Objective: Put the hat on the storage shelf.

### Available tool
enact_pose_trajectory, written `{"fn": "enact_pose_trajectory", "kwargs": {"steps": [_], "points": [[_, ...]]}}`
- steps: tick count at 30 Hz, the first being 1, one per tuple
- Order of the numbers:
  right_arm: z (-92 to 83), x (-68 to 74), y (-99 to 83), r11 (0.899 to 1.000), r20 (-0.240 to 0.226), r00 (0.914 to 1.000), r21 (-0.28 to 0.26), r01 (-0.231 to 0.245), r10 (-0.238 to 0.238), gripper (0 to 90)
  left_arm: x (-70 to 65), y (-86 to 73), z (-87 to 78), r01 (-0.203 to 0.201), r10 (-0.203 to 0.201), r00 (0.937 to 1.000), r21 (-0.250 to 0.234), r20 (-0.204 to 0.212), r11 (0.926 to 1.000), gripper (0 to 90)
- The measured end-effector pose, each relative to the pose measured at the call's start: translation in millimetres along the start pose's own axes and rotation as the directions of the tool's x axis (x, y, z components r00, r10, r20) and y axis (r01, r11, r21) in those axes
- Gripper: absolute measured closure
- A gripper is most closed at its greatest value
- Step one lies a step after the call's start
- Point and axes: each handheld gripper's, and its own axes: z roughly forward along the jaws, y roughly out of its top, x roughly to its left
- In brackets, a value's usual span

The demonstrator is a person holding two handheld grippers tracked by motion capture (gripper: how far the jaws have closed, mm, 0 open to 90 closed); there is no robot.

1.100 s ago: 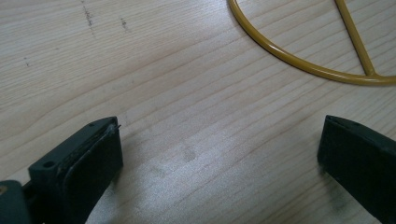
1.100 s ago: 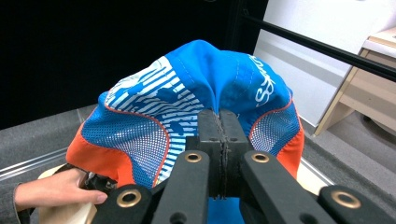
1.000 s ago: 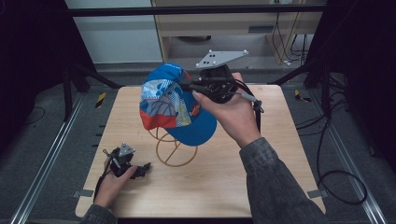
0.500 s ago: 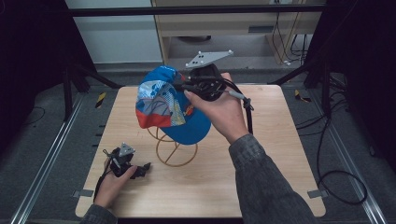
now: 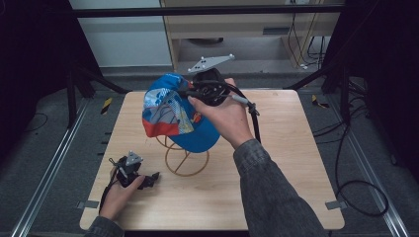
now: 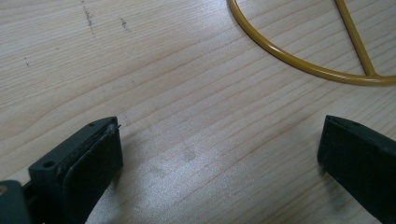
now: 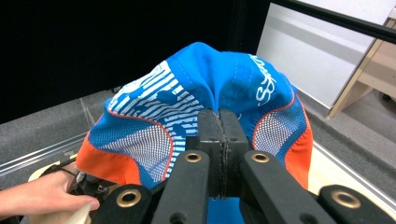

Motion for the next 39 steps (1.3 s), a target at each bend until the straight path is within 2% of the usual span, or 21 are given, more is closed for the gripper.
{"fn": "enact_pose_trajectory", "kwargs": {"steps": [6,9,29,39], "points": [[10.7,1.6,-4.8,1.000,-0.011,0.9999,0.022,-0.006,0.007,90.0,0.1,0.0,-0.1,0.000,0.000,1.0000,0.001,0.001,1.0000,0.0],[14.7,5.1,-4.9,0.999,-0.014,0.9999,0.038,0.006,-0.006,90.0,0.1,0.1,-0.1,0.000,0.000,1.0000,0.001,0.001,1.0000,0.0],[29.3,9.8,-6.9,0.997,-0.018,0.9998,0.071,0.013,-0.011,90.0,0.1,0.0,-0.1,0.000,0.000,1.0000,0.001,0.001,1.0000,0.0],[34.8,7.2,-17.8,0.995,-0.016,0.9999,0.098,-0.003,0.004,90.0,0.2,0.0,-0.2,-0.002,0.002,1.0000,0.002,0.000,1.0000,0.0]]}}
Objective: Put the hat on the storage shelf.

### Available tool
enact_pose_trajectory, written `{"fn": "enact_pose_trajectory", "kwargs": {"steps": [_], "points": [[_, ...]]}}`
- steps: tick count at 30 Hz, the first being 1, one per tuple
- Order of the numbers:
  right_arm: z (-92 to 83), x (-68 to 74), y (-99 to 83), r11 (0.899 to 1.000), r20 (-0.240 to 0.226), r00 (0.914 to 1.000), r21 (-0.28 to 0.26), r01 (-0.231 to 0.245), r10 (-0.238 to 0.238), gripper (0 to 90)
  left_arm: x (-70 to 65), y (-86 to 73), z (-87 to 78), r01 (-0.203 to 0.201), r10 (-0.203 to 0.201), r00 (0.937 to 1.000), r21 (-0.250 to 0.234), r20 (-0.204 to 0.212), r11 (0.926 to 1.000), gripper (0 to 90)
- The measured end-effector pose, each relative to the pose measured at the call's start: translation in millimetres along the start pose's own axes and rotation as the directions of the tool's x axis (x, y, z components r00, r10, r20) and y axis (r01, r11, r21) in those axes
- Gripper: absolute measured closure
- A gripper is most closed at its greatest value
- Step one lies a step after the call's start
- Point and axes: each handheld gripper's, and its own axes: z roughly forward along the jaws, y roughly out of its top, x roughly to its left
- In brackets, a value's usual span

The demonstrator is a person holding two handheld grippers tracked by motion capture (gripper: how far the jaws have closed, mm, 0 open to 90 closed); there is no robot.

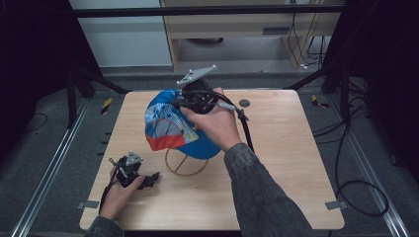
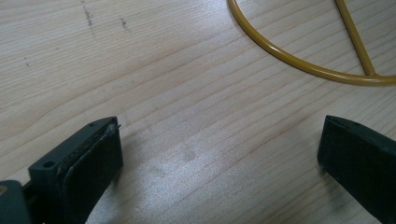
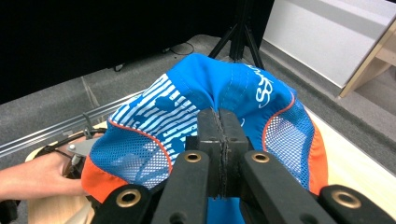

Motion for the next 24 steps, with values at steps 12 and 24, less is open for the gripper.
{"fn": "enact_pose_trajectory", "kwargs": {"steps": [12,24], "points": [[3.4,-1.6,-3.2,0.999,0.024,0.9997,0.040,0.010,-0.011,90.0,-0.1,0.0,0.1,0.002,-0.002,1.0000,-0.002,0.000,1.0000,0.0],[6.7,-9.1,-9.8,0.998,0.028,0.9992,0.049,-0.032,0.030,89.3,-0.1,0.0,0.2,0.002,-0.002,1.0000,-0.002,0.000,1.0000,0.0]]}}
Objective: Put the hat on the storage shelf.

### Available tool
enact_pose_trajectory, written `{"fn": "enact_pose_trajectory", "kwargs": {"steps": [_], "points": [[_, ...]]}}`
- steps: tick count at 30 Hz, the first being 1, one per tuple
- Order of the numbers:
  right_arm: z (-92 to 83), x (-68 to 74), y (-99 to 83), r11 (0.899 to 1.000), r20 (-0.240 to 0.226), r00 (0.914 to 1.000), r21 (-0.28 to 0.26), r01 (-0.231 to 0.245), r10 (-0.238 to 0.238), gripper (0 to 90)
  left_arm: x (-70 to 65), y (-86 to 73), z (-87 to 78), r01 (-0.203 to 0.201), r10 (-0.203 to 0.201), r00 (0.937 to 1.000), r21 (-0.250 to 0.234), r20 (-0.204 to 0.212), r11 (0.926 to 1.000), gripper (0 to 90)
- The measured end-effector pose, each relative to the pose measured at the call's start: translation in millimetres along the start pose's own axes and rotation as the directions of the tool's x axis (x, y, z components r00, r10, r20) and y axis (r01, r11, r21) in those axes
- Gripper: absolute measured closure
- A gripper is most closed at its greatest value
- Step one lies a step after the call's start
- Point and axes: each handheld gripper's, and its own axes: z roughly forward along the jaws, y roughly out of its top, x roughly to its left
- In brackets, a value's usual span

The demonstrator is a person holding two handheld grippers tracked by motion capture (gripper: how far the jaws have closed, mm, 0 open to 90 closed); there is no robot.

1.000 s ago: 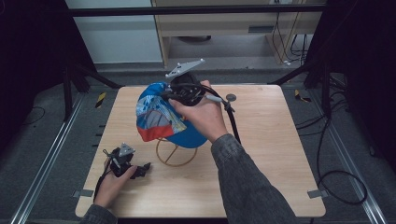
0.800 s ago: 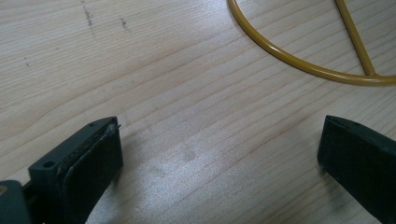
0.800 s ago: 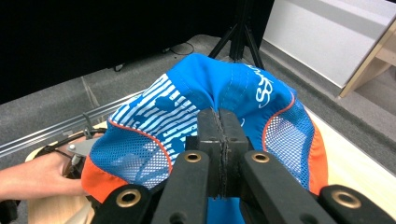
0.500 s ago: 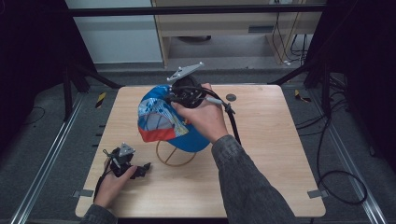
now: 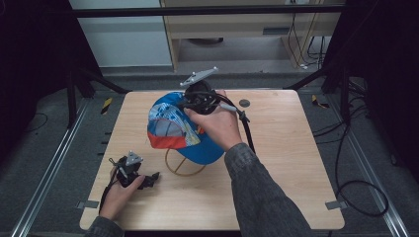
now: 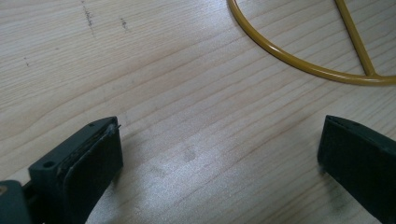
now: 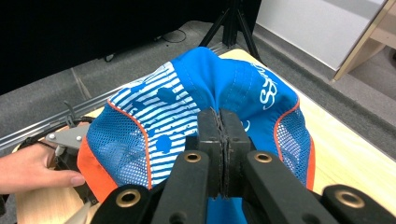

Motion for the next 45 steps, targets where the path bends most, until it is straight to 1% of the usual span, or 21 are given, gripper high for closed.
{"fn": "enact_pose_trajectory", "kwargs": {"steps": [17,29,37,45], "points": [[-1.8,-0.4,-0.3,1.000,0.002,1.0000,-0.002,0.001,-0.001,87.9,0.0,0.0,0.0,0.000,0.000,1.0000,0.000,0.000,1.0000,0.0],[-5.0,-0.9,-1.3,1.000,-0.001,1.0000,-0.013,-0.003,0.003,84.1,0.0,0.0,0.0,0.000,0.000,1.0000,0.000,0.000,1.0000,0.0],[-6.6,-1.3,-1.5,1.000,-0.001,1.0000,-0.018,-0.009,0.009,79.6,0.0,0.0,0.0,0.000,0.000,1.0000,0.000,0.000,1.0000,0.0],[-9.4,-0.7,-2.8,1.000,0.000,0.9999,-0.020,-0.015,0.015,71.8,0.0,0.0,0.0,0.000,0.000,1.0000,0.000,0.000,1.0000,0.0]]}}
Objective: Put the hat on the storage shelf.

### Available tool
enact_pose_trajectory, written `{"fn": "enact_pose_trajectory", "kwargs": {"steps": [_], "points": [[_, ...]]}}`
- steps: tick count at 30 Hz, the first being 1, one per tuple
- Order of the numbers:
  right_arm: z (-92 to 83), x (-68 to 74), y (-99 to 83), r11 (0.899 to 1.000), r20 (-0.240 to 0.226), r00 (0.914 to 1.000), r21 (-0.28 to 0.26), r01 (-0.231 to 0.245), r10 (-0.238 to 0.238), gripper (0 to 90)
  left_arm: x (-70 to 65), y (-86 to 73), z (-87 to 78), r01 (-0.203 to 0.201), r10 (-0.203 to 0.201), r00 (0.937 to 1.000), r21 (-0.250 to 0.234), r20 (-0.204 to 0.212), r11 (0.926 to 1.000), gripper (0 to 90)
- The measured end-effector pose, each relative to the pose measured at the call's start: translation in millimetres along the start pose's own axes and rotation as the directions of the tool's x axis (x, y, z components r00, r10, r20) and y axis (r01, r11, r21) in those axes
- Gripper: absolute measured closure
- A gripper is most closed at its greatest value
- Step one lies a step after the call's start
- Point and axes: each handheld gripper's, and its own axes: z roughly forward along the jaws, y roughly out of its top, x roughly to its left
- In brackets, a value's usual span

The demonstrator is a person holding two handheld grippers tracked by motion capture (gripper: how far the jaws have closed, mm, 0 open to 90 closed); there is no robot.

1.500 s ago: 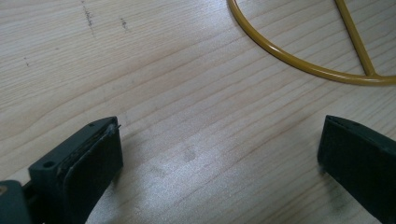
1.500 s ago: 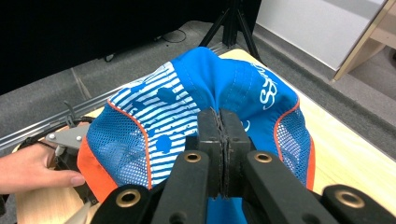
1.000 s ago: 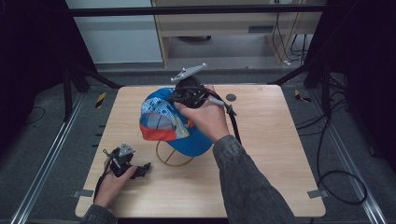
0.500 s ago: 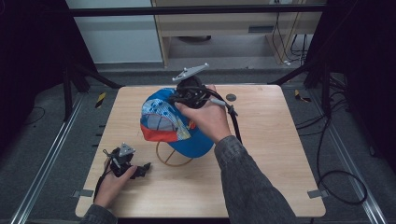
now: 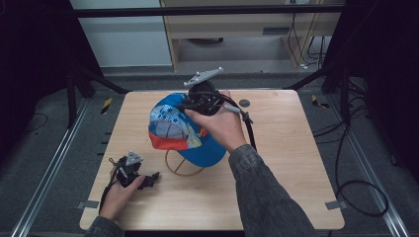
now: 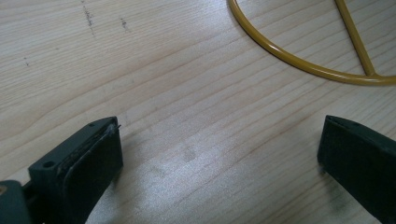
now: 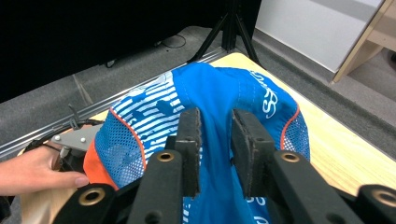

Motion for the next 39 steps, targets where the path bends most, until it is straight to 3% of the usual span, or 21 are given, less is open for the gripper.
{"fn": "enact_pose_trajectory", "kwargs": {"steps": [6,22,28,33,39], "points": [[-3.4,1.5,-0.6,1.000,0.003,1.0000,-0.003,-0.005,0.005,64.6,0.0,0.0,0.0,0.000,0.000,1.0000,0.000,0.000,1.0000,0.0],[-17.5,7.2,-8.5,1.000,0.035,0.9993,-0.004,0.009,-0.009,31.2,0.0,0.0,0.0,0.000,0.000,1.0000,0.000,0.000,1.0000,0.0],[-26.5,0.5,-19.0,1.000,0.085,0.9964,-0.021,-0.005,0.006,19.0,0.0,-0.1,0.2,0.000,0.000,1.0000,-0.003,-0.001,1.0000,0.0],[-35.6,-7.9,-28.0,0.999,0.102,0.9945,-0.034,-0.019,0.022,12.8,0.0,-0.1,0.2,0.000,0.000,1.0000,-0.003,0.000,1.0000,0.0],[-51.2,-17.7,-44.4,0.999,0.128,0.9917,-0.050,-0.003,0.009,7.6,0.0,-0.1,0.3,0.000,0.000,1.0000,-0.003,0.000,1.0000,0.0]]}}
